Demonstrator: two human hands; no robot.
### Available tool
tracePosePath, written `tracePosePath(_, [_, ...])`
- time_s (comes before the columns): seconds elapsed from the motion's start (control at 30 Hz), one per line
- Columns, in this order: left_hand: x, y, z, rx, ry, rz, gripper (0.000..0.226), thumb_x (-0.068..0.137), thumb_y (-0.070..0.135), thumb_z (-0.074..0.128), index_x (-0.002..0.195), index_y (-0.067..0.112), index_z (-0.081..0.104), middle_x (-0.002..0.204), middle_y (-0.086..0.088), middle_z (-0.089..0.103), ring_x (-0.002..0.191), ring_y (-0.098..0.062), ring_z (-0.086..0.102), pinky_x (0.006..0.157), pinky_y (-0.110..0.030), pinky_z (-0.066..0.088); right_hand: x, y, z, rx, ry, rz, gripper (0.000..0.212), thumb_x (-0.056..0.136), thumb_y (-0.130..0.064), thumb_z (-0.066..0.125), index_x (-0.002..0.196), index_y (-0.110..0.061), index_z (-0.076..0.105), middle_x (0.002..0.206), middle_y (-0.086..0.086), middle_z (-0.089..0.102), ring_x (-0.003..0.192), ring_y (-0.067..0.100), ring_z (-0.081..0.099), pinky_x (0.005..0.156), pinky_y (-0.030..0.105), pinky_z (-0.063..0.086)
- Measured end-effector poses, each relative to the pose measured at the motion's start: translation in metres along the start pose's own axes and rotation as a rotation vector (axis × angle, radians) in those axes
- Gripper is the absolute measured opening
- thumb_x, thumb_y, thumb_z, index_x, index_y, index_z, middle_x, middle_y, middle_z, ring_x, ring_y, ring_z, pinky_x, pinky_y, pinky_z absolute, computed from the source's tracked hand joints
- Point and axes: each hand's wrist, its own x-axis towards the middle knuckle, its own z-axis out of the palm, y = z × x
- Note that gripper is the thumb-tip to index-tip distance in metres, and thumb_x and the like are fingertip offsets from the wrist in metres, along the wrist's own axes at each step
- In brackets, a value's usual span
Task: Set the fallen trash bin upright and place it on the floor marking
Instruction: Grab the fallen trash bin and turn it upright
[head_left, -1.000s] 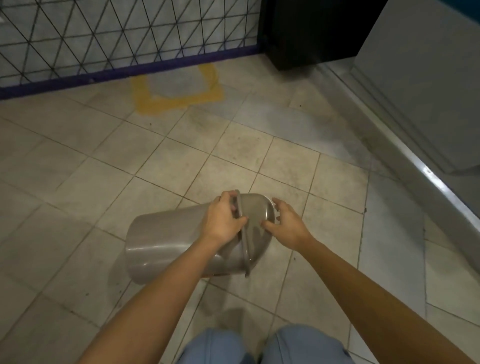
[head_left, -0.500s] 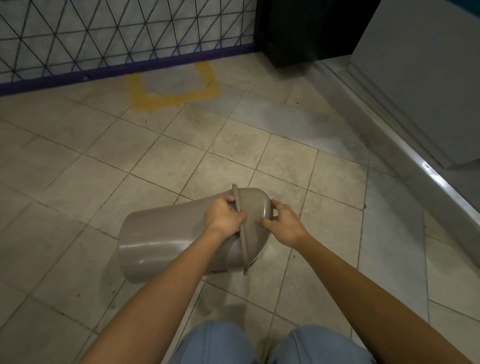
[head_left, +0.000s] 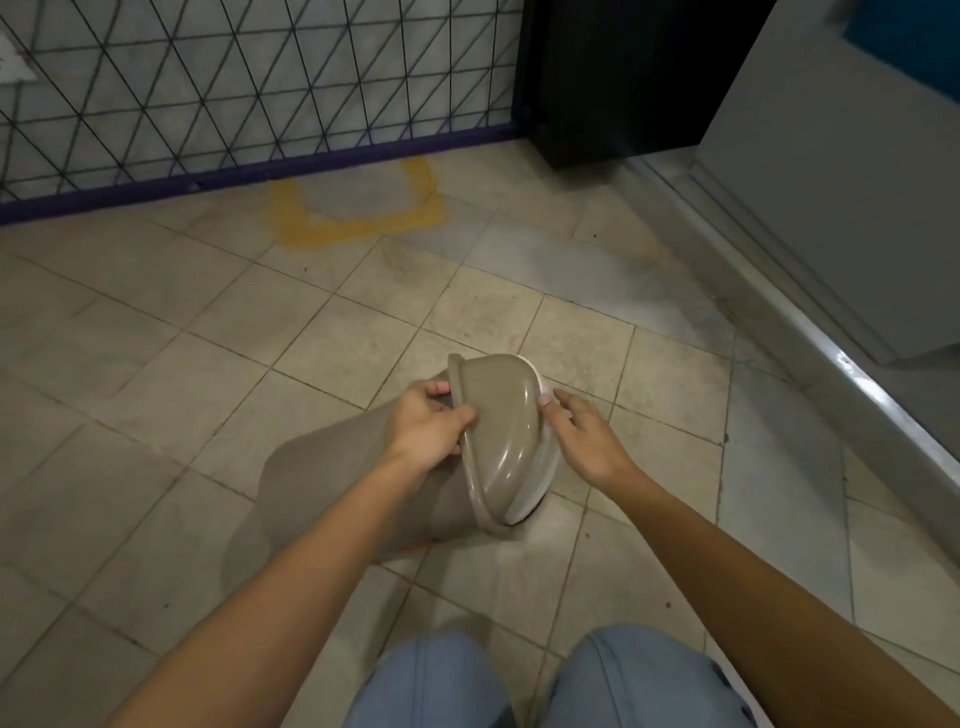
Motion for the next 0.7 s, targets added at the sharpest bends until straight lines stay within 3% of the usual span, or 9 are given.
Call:
tracePosePath(0.1, [-0.003,0.015,-0.013,-0.088,-0.004,0.022,0.036,0.074,0.008,0.067,0.105,0.015,0.050,0.068,-0.001,0.054,0.051,-0.010,0.052,0.040,-0.019,0.045,0.006,-0.010,-0.010,0.018,0.032,-0.001,0.067,0.090,-0.059,0.034,0.143,-0.018,0.031,0.149,0.008,0.034,0.135,0.025,0.034,0.110,0.041,0.027])
tracePosePath(0.33, [-0.005,0.028,-0.026,-0.234,-0.010,-0.047,0.032,0.073,0.006,0.063,0.104,0.012,0.057,0.068,-0.002,0.059,0.046,-0.006,0.051,0.040,-0.018,0.043,0.011,-0.016,-0.022,0.165,0.083,0.122,0.075,0.086,-0.063,0.038,0.143,-0.016,0.026,0.146,0.008,0.038,0.121,0.023,0.043,0.097,0.037,0.035])
tracePosePath(0.57, [-0.005,0.025,-0.025,-0.320,-0.021,-0.047,0.031,0.074,0.003,0.061,0.104,0.010,0.058,0.061,0.000,0.058,0.040,-0.002,0.051,0.038,-0.017,0.041,0.004,0.003,-0.015,0.432,-0.121,0.468,0.090,0.072,-0.083,0.029,0.144,-0.030,0.020,0.149,0.011,0.031,0.132,0.037,0.034,0.099,0.059,0.036])
tracePosePath(0.7, [-0.004,0.022,-0.029,-0.359,-0.001,-0.042,0.032,0.075,0.002,0.060,0.107,0.005,0.059,0.055,0.003,0.057,0.039,-0.002,0.049,0.037,-0.017,0.039,-0.001,0.012,-0.011,0.531,-0.168,0.525,0.104,0.057,-0.089,0.039,0.139,-0.024,0.031,0.128,0.012,0.044,0.112,0.032,0.045,0.092,0.057,0.045])
